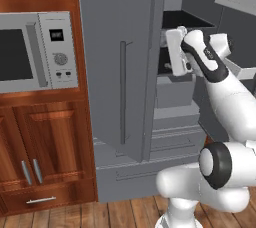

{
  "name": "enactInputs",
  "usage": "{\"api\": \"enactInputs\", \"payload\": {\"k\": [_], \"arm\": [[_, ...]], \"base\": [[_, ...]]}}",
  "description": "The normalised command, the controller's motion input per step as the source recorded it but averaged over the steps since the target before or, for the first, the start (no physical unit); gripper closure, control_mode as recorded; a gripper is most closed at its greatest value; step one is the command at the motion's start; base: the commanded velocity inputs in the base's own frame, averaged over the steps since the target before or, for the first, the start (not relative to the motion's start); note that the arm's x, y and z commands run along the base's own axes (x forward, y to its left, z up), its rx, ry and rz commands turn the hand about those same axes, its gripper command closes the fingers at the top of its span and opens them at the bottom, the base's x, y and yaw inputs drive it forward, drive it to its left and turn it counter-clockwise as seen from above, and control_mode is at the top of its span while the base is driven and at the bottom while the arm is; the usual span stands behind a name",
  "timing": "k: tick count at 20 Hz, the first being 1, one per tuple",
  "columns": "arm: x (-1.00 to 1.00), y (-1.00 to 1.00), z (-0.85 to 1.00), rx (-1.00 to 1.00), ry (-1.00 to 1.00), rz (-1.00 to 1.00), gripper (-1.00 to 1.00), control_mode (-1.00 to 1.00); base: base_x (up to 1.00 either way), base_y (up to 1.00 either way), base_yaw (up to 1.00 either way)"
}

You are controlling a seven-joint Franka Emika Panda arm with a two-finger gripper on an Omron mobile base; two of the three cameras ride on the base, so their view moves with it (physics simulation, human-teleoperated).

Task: Retrieve the peach and banana from the fridge and place them into the bowl on the dining table.

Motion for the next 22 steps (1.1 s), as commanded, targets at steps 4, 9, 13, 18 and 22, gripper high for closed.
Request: {"api": "enactInputs", "payload": {"k": [4, 9, 13, 18, 22], "arm": [[0.21, 0.45, 0.00, 0.00, 0.00, 0.25, -1.00, -1.00], [-0.04, 0.94, -0.05, 0.00, 0.00, 0.26, -1.00, -1.00], [-0.57, 1.00, -0.13, -0.07, -0.01, 0.30, -1.00, -1.00], [-0.99, 1.00, -0.01, -0.11, -0.01, 0.31, -1.00, -1.00], [-0.99, 0.90, 0.00, -0.11, -0.05, 0.22, -1.00, -1.00]], "base": [[0.00, 0.00, 0.00], [0.00, 0.00, 0.00], [0.00, 0.00, 0.00], [0.00, 0.00, 0.00], [0.00, 0.00, 0.00]]}}
